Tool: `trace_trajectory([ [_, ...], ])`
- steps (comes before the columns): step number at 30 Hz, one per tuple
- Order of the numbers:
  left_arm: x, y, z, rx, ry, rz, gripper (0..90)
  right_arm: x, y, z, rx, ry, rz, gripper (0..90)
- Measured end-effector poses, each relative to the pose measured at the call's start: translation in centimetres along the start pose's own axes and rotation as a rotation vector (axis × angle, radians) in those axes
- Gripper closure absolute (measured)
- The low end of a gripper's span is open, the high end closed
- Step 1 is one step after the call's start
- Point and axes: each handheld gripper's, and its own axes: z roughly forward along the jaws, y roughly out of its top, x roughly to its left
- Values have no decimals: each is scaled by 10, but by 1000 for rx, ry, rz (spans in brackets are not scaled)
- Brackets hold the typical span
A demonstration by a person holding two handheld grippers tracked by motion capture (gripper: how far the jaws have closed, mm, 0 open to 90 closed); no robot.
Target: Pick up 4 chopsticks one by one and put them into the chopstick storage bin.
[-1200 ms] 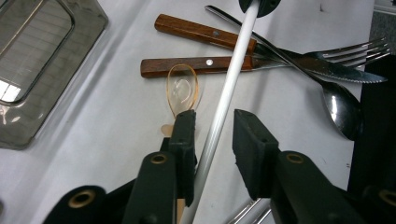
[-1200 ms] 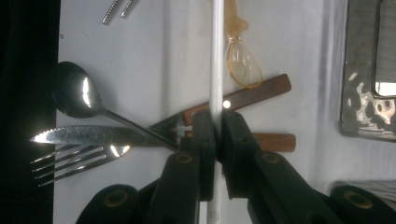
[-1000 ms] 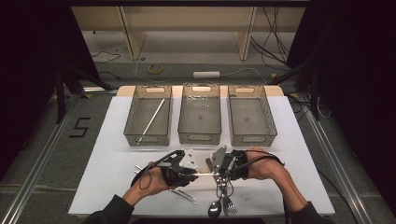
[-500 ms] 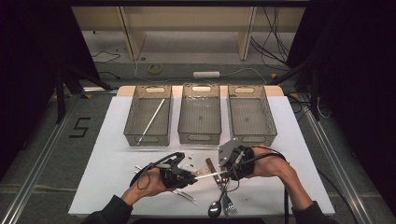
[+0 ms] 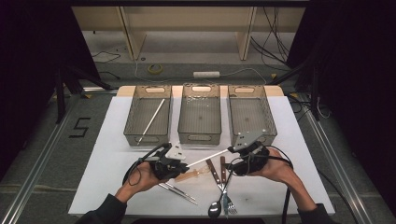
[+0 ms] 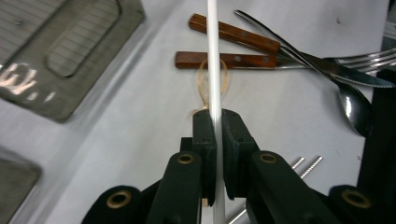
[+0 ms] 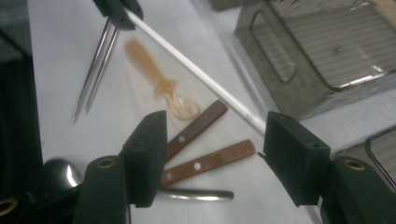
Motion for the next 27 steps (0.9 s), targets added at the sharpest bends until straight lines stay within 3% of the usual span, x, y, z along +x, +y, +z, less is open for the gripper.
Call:
trace_trajectory([
  [5,9,-3,-7,-34,36,-47,849,-2,-13,-2,-106,-64,114,377],
  [10,18,-6,-16,-74,73,-99,849,0,-26,-3,-145,-95,178,351],
  [12,22,-7,-20,-84,99,-112,849,2,-31,-4,-160,-109,193,351],
  [17,34,-10,-29,-111,139,-157,850,6,-41,-3,-168,-94,232,340],
  [27,67,-18,-48,-164,240,-258,850,16,-55,-5,-174,-95,257,332],
])
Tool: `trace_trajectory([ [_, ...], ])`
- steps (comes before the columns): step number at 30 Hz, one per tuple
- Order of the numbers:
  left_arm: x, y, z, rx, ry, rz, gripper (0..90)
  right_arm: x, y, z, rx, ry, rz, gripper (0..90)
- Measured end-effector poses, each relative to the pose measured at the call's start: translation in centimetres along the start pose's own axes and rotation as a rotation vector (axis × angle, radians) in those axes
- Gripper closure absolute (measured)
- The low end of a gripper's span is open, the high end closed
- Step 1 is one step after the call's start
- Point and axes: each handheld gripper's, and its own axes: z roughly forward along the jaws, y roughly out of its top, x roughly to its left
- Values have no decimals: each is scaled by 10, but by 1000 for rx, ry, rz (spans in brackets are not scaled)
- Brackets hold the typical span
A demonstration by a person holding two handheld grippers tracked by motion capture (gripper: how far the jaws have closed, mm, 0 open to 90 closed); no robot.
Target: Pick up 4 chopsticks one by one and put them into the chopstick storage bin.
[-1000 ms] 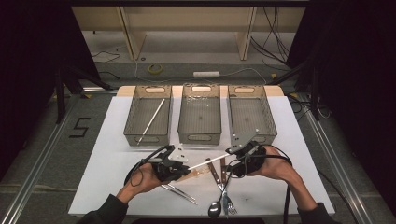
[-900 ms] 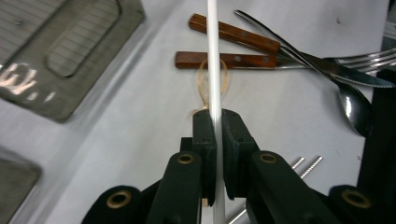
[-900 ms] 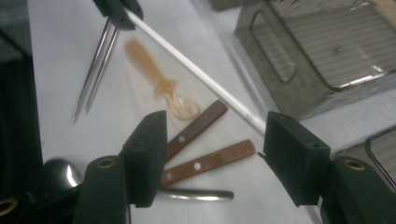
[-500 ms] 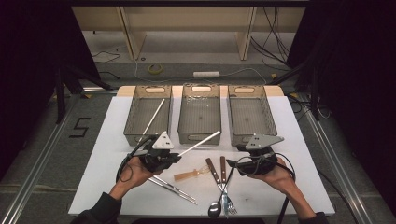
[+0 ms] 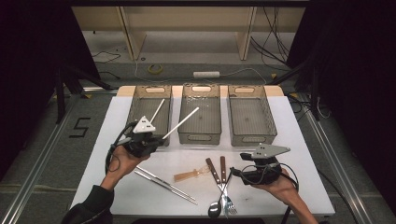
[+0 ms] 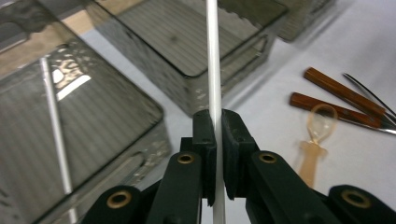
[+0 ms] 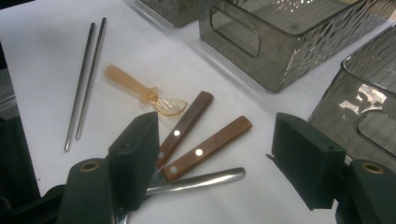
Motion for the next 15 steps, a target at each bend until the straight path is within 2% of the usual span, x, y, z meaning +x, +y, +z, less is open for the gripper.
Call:
trace_trajectory([
  [5,19,4,-2,-14,56,-43,850,4,-3,-3,-4,2,4,332],
  [9,35,4,3,-14,104,-83,850,7,-6,-3,0,4,7,329],
  [15,63,6,11,-10,159,-167,850,10,-8,-4,-4,11,16,309],
])
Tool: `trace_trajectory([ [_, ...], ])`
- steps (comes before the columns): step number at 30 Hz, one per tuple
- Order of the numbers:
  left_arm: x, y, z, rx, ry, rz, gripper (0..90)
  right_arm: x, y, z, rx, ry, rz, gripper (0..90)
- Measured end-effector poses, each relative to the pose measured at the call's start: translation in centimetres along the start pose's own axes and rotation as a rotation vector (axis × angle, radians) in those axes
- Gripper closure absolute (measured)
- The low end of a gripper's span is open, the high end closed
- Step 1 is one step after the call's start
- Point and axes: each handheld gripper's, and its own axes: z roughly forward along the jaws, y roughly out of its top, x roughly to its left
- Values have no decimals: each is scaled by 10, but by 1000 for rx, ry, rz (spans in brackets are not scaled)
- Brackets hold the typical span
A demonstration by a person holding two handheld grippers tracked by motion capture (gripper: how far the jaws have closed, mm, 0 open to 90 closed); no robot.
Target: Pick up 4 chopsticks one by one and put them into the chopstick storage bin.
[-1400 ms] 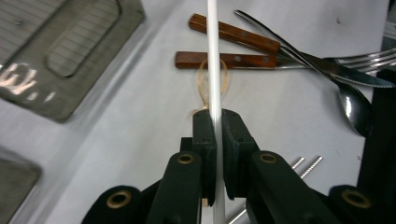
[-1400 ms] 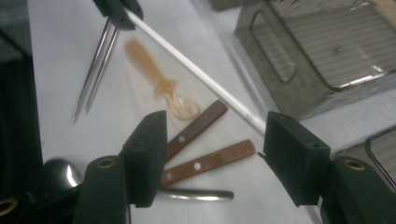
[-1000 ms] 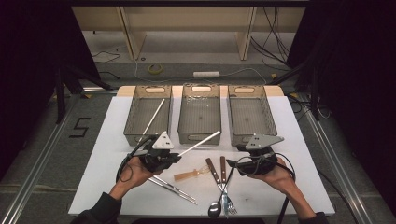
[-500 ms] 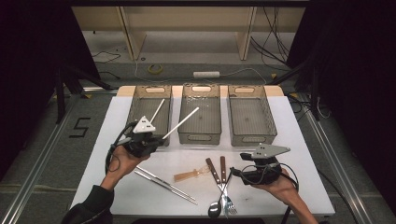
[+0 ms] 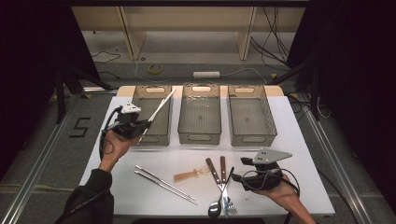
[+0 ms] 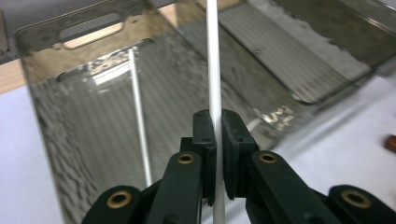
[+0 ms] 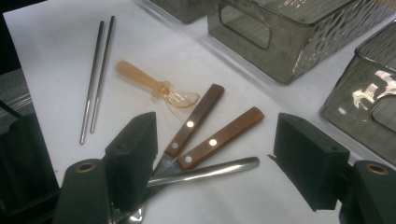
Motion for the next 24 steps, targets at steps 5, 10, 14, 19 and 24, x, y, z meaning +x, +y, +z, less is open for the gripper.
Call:
trace_trajectory([
  [5,13,4,11,3,42,-42,849,3,-1,-1,-5,5,-1,300],
  [10,23,6,21,19,70,-63,849,6,-2,-1,-7,12,-1,297],
  [14,33,4,31,44,91,-94,849,7,-3,-1,-7,17,-6,297],
  [19,42,2,41,74,108,-121,849,8,-3,-1,0,23,-5,297],
  [24,49,1,49,95,119,-137,848,8,-3,0,-1,25,-7,298],
])
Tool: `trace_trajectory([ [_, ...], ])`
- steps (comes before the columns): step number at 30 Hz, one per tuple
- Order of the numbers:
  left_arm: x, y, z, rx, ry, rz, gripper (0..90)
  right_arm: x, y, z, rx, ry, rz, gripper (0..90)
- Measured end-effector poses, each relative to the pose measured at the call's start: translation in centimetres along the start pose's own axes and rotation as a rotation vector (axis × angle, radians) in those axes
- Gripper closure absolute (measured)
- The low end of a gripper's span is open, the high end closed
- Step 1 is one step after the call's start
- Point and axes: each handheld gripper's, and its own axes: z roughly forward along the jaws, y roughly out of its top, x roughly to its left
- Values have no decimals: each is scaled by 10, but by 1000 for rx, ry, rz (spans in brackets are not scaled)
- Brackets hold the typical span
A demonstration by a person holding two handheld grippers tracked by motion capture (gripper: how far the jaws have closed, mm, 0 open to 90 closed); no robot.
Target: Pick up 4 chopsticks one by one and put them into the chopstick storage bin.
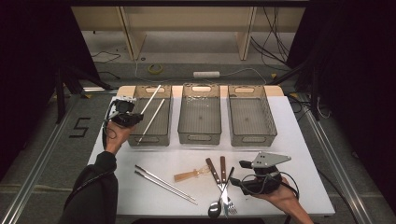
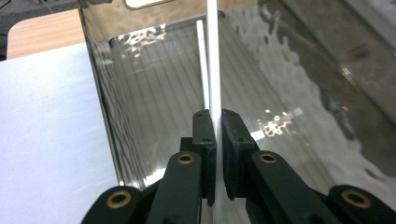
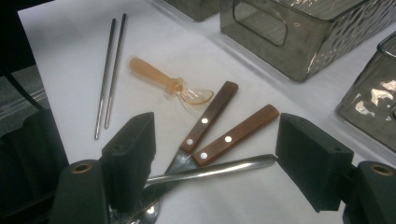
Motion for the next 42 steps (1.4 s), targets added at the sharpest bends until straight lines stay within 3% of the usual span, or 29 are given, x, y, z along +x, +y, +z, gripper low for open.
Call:
trace_trajectory([
  [16,5,4,18,19,9,-32,837,1,0,1,6,17,-13,303],
  [19,3,3,17,9,8,-34,731,1,0,1,6,19,-11,303],
  [23,-2,4,9,5,-36,-8,644,1,0,0,4,22,-11,303],
  [26,-8,4,-3,-5,-57,43,548,1,1,0,1,23,-11,303],
  [29,-16,3,-19,-14,-122,87,467,1,1,-1,-3,27,-9,303],
  [33,-30,-4,-40,-8,-183,181,367,2,1,-1,-1,28,-11,303],
  [38,-46,-16,-64,-12,-260,265,298,2,1,-1,-3,32,-11,301],
  [42,-59,-25,-79,3,-276,345,276,2,1,-1,-13,34,-1,299],
])
